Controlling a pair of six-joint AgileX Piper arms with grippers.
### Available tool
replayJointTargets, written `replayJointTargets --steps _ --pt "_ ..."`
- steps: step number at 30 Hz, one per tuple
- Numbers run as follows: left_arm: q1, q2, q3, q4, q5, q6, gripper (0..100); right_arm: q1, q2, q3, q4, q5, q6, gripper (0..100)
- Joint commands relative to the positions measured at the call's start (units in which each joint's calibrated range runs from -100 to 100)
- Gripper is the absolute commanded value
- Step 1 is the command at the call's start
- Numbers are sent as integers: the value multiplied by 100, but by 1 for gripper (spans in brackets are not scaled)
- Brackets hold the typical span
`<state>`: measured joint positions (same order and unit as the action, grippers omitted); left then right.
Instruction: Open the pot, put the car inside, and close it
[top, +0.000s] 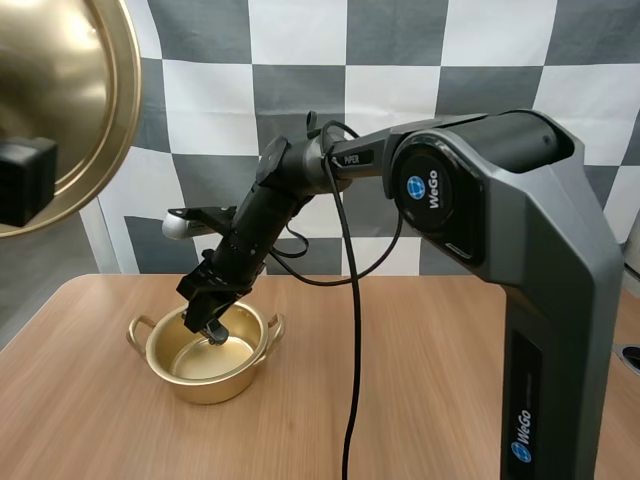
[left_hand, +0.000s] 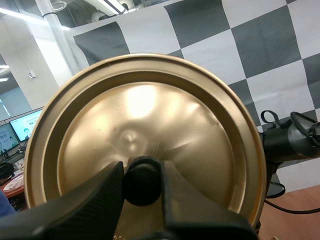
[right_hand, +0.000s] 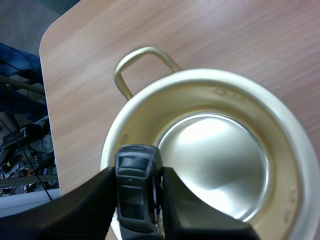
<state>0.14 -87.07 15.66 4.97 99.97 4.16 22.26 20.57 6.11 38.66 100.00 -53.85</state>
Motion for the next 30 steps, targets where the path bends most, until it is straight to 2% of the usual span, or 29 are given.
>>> replayJointTargets --steps 1,20,30 --pt "5 -5 5 3 3 7 0 46 73 -94 8 0 -1 0" --pt "5 -5 5 3 3 7 0 145 1098 -905 -140 0 10 0" --pt "5 -16 5 3 3 5 0 145 1473 -1003 -194 0 10 0"
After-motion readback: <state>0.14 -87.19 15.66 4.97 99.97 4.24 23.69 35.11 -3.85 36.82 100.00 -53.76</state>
